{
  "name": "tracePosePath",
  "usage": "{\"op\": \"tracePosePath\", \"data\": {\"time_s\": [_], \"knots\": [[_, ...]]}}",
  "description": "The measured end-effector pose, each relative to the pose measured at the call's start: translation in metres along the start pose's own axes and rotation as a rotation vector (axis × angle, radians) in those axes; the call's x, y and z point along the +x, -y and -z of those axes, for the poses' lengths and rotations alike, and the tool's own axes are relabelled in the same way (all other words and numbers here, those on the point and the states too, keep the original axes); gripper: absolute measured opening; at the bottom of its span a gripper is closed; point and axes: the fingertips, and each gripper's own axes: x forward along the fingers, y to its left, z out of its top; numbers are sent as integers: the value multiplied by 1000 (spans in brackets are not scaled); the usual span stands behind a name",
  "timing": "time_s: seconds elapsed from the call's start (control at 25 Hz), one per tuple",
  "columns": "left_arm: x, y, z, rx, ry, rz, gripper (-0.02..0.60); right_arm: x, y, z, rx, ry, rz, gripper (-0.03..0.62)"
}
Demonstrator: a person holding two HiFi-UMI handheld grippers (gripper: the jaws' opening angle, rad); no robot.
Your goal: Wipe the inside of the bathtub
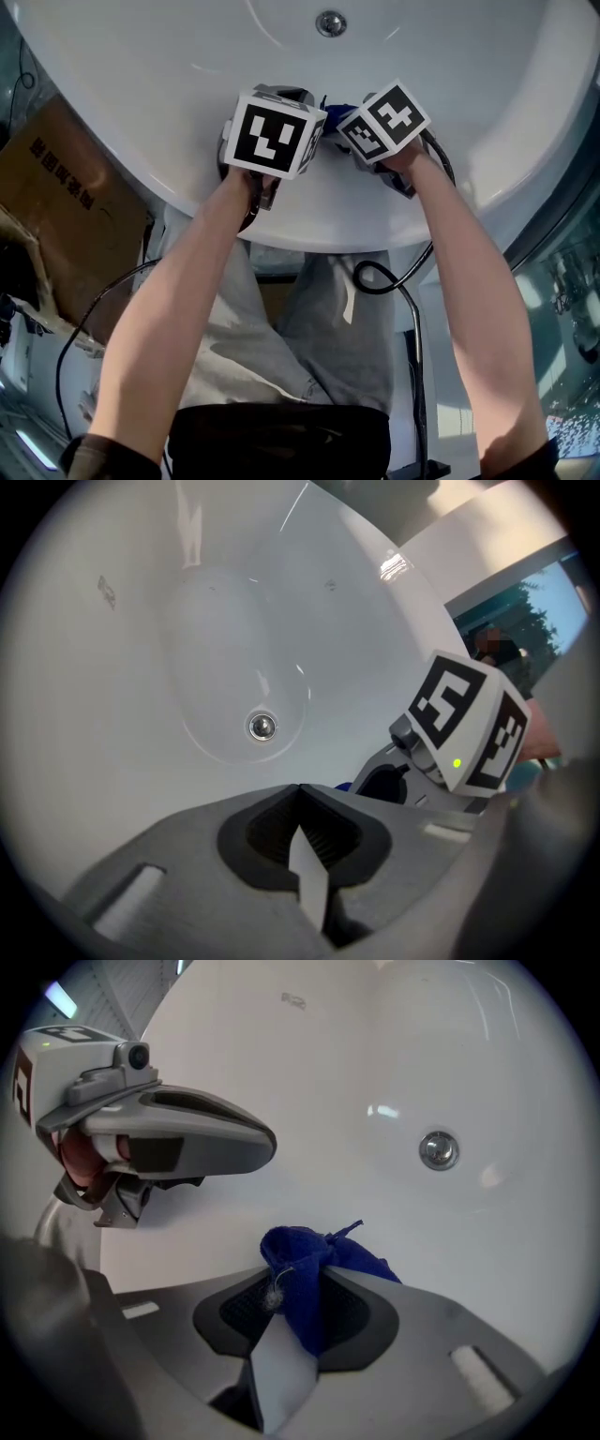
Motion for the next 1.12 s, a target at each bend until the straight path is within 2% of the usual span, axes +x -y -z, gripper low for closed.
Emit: {"op": "tracePosePath", "data": {"time_s": [0.52,0.72,0.96,1.12], "knots": [[-20,12,2,56,7,-5,3,-17,-52,20,-22,60,-63,124],[-36,14,4,35,-2,-22,3,-29,-73,28,-61,37,-72,124],[-54,25,8,64,1,-15,3,-36,-96,38,-92,6,-82,123],[-71,27,10,55,-1,-26,3,-41,-114,45,-98,8,-93,123]]}}
